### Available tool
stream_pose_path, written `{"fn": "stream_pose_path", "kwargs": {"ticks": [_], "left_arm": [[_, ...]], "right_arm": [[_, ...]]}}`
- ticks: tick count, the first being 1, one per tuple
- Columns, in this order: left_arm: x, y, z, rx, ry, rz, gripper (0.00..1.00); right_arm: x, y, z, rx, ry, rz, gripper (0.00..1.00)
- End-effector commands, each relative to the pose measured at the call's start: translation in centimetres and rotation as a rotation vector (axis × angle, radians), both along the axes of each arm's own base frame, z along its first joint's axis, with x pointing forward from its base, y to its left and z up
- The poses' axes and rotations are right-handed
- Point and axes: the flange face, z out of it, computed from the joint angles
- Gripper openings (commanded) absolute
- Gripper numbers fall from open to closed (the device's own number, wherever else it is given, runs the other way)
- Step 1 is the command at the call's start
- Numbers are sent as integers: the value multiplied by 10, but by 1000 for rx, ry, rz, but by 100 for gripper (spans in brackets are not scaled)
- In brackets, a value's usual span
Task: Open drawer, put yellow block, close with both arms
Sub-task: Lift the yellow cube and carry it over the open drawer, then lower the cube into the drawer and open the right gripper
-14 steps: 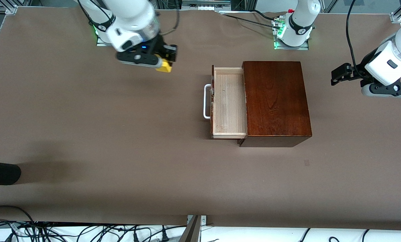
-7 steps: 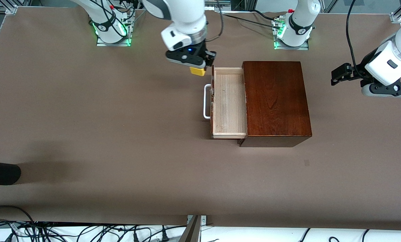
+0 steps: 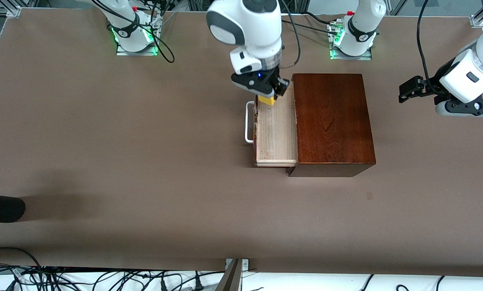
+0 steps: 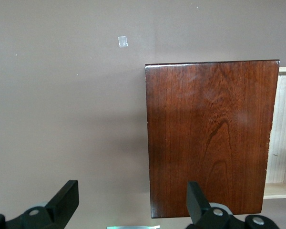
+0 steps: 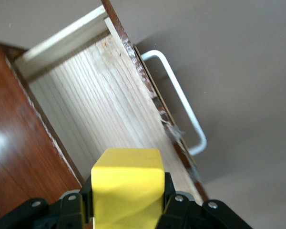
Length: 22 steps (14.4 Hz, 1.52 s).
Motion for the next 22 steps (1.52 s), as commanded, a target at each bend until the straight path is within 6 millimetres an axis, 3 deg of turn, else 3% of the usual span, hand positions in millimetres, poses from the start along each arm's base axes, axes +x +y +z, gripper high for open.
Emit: {"fn": "stream_pose_path", "kwargs": {"ticks": [1, 5, 9, 14, 22], "left_arm": [[3, 0, 6, -14, -9, -4, 100], [3, 0, 6, -14, -9, -4, 100], [3, 0, 6, -14, -9, -4, 100], [3, 0, 6, -13, -10, -4, 100], [3, 0, 6, -14, -9, -4, 100]], "right_arm": [[18, 7, -8, 28, -15, -179, 0], [36, 1, -28, 55, 13, -478, 0], [36, 12, -47, 97, 9, -685, 0], [15, 39, -82, 120, -19, -750, 0], [20, 41, -125, 111, 7, -811, 0]]}}
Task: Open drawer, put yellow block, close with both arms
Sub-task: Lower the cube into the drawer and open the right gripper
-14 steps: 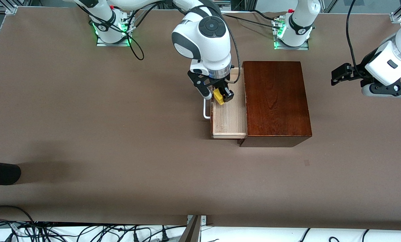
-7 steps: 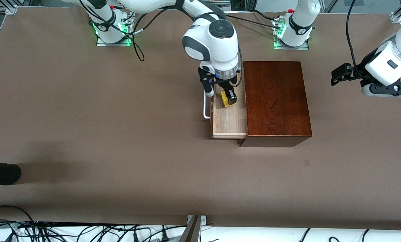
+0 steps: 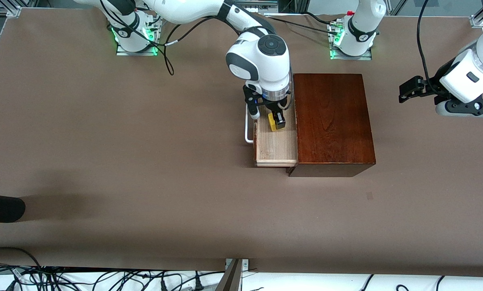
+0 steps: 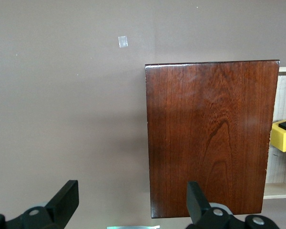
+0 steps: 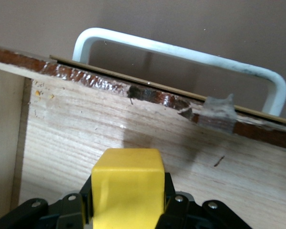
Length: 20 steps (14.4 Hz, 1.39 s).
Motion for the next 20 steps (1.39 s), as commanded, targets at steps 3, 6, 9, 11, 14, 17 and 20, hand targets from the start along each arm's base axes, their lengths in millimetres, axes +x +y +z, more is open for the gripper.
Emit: {"fn": "stream_pose_path", "kwargs": {"ticks": [3, 6, 9, 11, 14, 17, 20], "left_arm": [[3, 0, 5, -14, -8, -5, 100], [3, 0, 6, -13, -9, -5, 100], [3, -1, 6, -12, -10, -8, 100], [2, -2, 6, -12, -8, -11, 100], [2, -3, 6, -12, -10, -14, 100], [1, -6, 7, -12, -8, -18, 100], [1, -7, 9, -19, -12, -28, 100]], "right_arm": [[8, 2, -10, 8, -8, -37, 0], [10, 0, -11, 7, -8, -38, 13], [12, -1, -9, 10, -11, -34, 68], [12, -1, -9, 9, -12, -29, 91], [13, -2, -8, 8, -15, -30, 100], [14, -2, -5, 9, -19, -30, 100], [15, -3, -4, 10, -20, -32, 100]]}}
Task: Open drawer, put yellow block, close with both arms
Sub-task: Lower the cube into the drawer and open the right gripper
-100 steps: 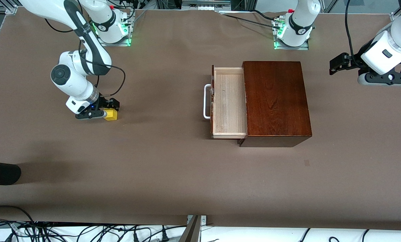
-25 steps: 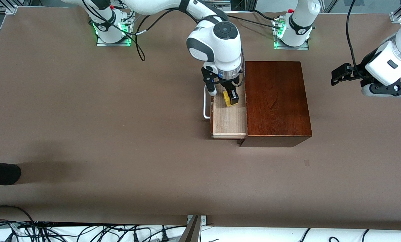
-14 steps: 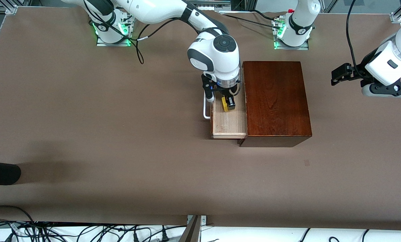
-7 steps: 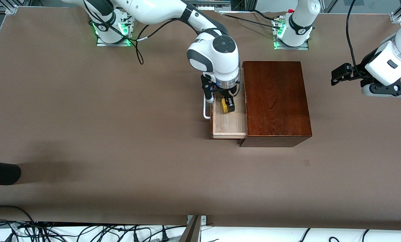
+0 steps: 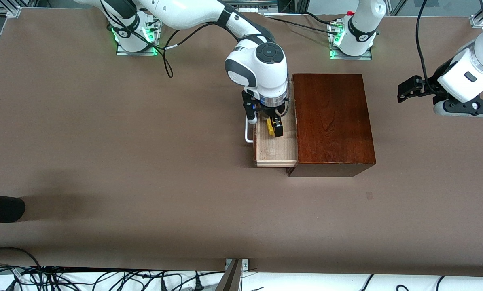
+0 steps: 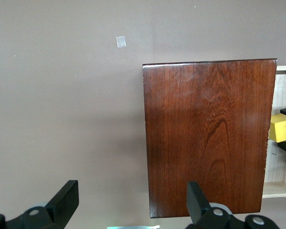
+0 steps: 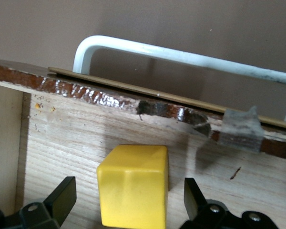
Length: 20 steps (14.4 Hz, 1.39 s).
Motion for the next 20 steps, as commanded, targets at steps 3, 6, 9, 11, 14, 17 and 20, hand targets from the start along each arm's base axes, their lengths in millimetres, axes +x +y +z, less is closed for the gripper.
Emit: {"fn": "stream_pose_path", "kwargs": {"ticks": [3, 6, 9, 11, 14, 17, 20], "left_arm": [[1, -6, 21, -27, -32, -25, 100], [0, -4, 23, -31, -38, -24, 100], [0, -9, 20, -18, -27, -28, 100], [-4, -14, 26, -16, -36, -40, 100], [-17, -13, 46, -15, -70, -46, 100], [-21, -16, 53, -18, -89, -56, 100], [-22, -25, 49, -15, -75, -67, 100]], "right_arm": [[7, -4, 17, -8, -16, -5, 100], [14, -15, 59, -32, -9, -20, 100], [14, -31, 120, -55, -20, 20, 100], [19, -51, 159, -56, -8, 104, 100], [27, -91, 215, -91, -23, 274, 100], [32, -135, 243, -218, 13, 567, 100], [46, -195, 267, -318, 64, 918, 100]]}}
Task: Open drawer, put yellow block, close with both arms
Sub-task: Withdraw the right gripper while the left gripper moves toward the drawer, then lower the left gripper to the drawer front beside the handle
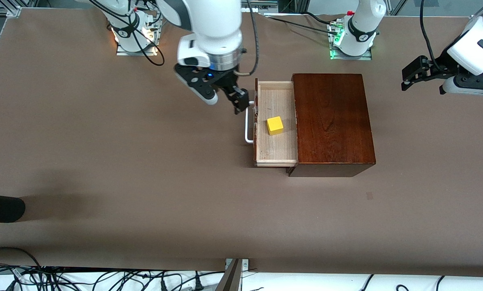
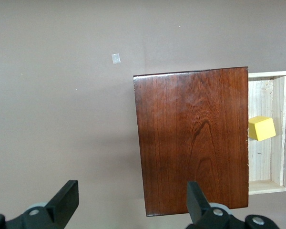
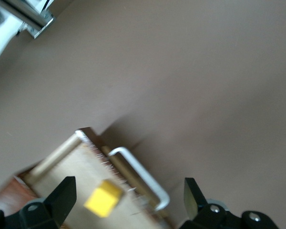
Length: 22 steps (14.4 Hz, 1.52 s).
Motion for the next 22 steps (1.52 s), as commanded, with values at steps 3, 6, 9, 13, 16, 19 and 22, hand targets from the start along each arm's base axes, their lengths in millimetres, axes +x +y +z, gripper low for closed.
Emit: {"fn": "stream_pose_path", "kwargs": {"ticks": [3, 6, 9, 13, 16, 19, 22], "left_arm": [[-9, -37, 1, 2, 12, 70, 100], [-23, -85, -1, 17, 33, 160, 100], [-34, -134, -15, 34, 63, 263, 100], [-53, -210, -46, 69, 122, 404, 74], [-68, -265, -82, 109, 183, 480, 42], [-78, -320, -124, 125, 209, 556, 7], [-77, -361, -168, 103, 223, 622, 0]], "right_arm": [[12, -83, 27, -135, 96, 393, 100], [26, -152, 49, -99, 127, 533, 100], [45, -241, 65, -33, 156, 617, 100], [45, -316, 63, -29, 192, 717, 100], [49, -365, 59, -26, 205, 780, 100], [46, -418, 45, -9, 193, 816, 100], [35, -433, 39, 6, 196, 821, 100]]}}
